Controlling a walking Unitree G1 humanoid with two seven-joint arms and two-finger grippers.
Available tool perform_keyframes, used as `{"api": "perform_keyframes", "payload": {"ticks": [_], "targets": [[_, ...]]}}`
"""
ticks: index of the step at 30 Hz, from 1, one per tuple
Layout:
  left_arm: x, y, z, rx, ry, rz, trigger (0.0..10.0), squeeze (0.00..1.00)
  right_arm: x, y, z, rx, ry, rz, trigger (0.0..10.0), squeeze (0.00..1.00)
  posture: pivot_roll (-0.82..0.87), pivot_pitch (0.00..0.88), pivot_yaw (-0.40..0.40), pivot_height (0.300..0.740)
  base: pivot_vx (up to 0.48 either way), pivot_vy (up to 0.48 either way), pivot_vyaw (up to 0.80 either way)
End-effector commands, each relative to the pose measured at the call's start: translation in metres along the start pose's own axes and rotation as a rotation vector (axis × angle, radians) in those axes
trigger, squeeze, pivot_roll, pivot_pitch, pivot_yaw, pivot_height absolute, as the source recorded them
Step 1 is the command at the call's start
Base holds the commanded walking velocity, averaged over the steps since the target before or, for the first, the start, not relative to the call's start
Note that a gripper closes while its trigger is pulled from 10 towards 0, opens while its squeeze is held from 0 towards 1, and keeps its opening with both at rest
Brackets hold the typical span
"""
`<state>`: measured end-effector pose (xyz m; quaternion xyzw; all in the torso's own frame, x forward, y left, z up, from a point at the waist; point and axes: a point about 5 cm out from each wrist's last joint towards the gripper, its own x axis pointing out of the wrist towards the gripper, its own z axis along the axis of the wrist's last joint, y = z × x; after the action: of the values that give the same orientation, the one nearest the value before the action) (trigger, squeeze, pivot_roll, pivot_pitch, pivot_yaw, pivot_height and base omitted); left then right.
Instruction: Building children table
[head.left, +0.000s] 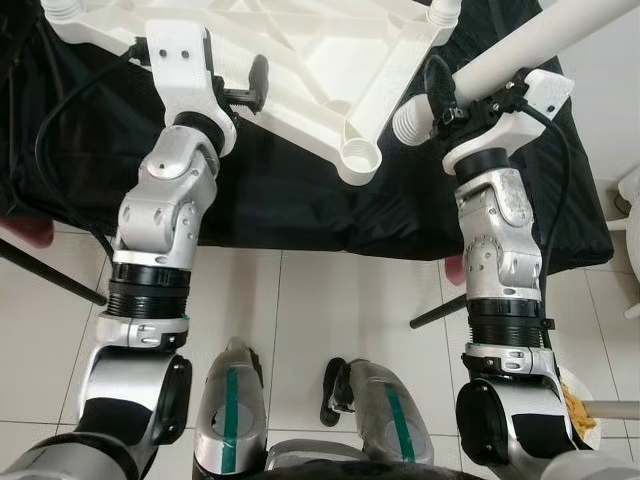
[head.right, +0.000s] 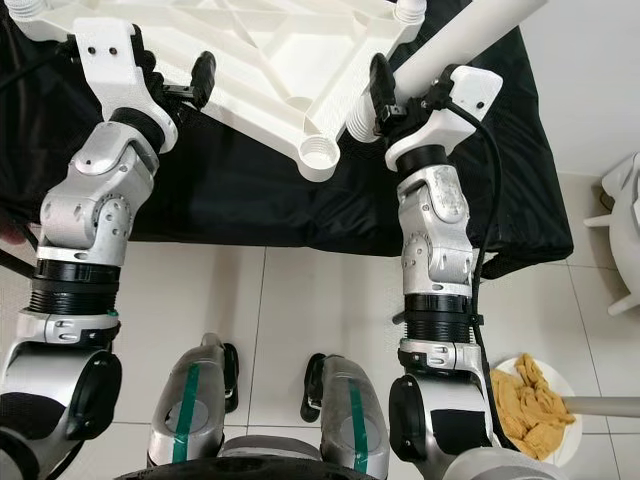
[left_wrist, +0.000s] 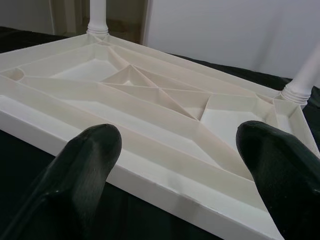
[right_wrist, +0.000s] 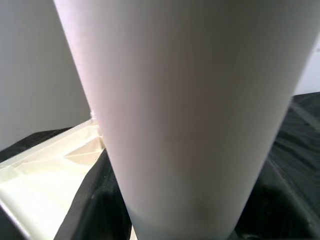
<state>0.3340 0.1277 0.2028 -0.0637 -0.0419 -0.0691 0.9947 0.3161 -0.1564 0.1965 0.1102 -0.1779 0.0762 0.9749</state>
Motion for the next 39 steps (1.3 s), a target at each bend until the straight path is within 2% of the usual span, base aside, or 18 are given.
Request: {"api": "perform_keyframes", "payload": {"ticks": [1, 4, 7, 10, 12, 14, 17, 18, 25, 32, 39], "targets": [[-0.004, 0.001, -0.001, 0.002, -0.024, 0.020, 10.0, 0.00, -0.001, 0.000, 0.000, -0.019, -0.007, -0.013, 10.0, 0.00, 0.09, 0.042, -0.066, 0.740, 0.000, 0.000, 0.00], [-0.006, 0.000, 0.000, 0.001, -0.034, 0.009, 10.0, 0.00, -0.001, 0.002, -0.001, -0.026, -0.001, -0.012, 10.0, 0.00, 0.09, 0.042, -0.066, 0.740, 0.000, 0.000, 0.00], [-0.013, 0.009, -0.004, 0.004, -0.042, 0.046, 10.0, 0.00, 0.000, 0.006, -0.004, -0.048, 0.014, -0.003, 10.0, 0.00, 0.09, 0.032, -0.083, 0.740, 0.000, 0.000, 0.00], [-0.015, 0.011, -0.004, 0.013, -0.051, 0.056, 10.0, 0.00, 0.000, 0.006, -0.004, -0.052, 0.014, 0.001, 10.0, 0.00, 0.08, 0.027, -0.084, 0.740, 0.000, 0.000, 0.00], [-0.020, 0.012, -0.007, 0.069, -0.066, 0.049, 10.0, 0.00, -0.004, 0.007, -0.006, -0.048, 0.008, 0.036, 10.0, 0.00, 0.08, 0.014, -0.088, 0.740, 0.000, 0.000, 0.00], [-0.026, 0.014, -0.013, 0.086, -0.073, 0.030, 10.0, 0.00, -0.008, 0.008, -0.009, -0.038, 0.008, 0.046, 10.0, 0.00, 0.08, 0.008, -0.087, 0.740, 0.000, 0.000, 0.00], [-0.028, 0.015, -0.015, 0.095, -0.075, 0.027, 10.0, 0.00, -0.009, 0.007, -0.010, -0.034, 0.008, 0.044, 10.0, 0.00, 0.08, 0.008, -0.087, 0.740, 0.000, 0.000, 0.00], [-0.031, 0.016, -0.016, 0.125, -0.084, 0.024, 10.0, 0.00, -0.012, 0.007, -0.012, -0.045, 0.014, 0.037, 10.0, 0.00, 0.08, 0.006, -0.088, 0.740, 0.000, 0.000, 0.00], [-0.034, 0.015, -0.018, 0.180, -0.099, 0.030, 10.0, 0.00, -0.020, 0.004, -0.021, -0.080, 0.054, 0.004, 10.0, 0.00, 0.08, 0.016, -0.079, 0.740, 0.000, 0.000, 0.00], [-0.036, 0.015, -0.025, 0.174, -0.095, 0.023, 10.0, 0.00, -0.028, 0.002, -0.031, -0.096, 0.086, -0.020, 10.0, 0.00, 0.07, 0.029, -0.065, 0.740, 0.000, 0.000, 0.00], [-0.034, 0.012, -0.026, 0.196, -0.093, -0.004, 10.0, 0.00, -0.026, 0.001, -0.031, -0.116, 0.097, -0.043, 10.0, 0.00, 0.06, 0.039, -0.065, 0.740, 0.000, 0.000, 0.00]]}}
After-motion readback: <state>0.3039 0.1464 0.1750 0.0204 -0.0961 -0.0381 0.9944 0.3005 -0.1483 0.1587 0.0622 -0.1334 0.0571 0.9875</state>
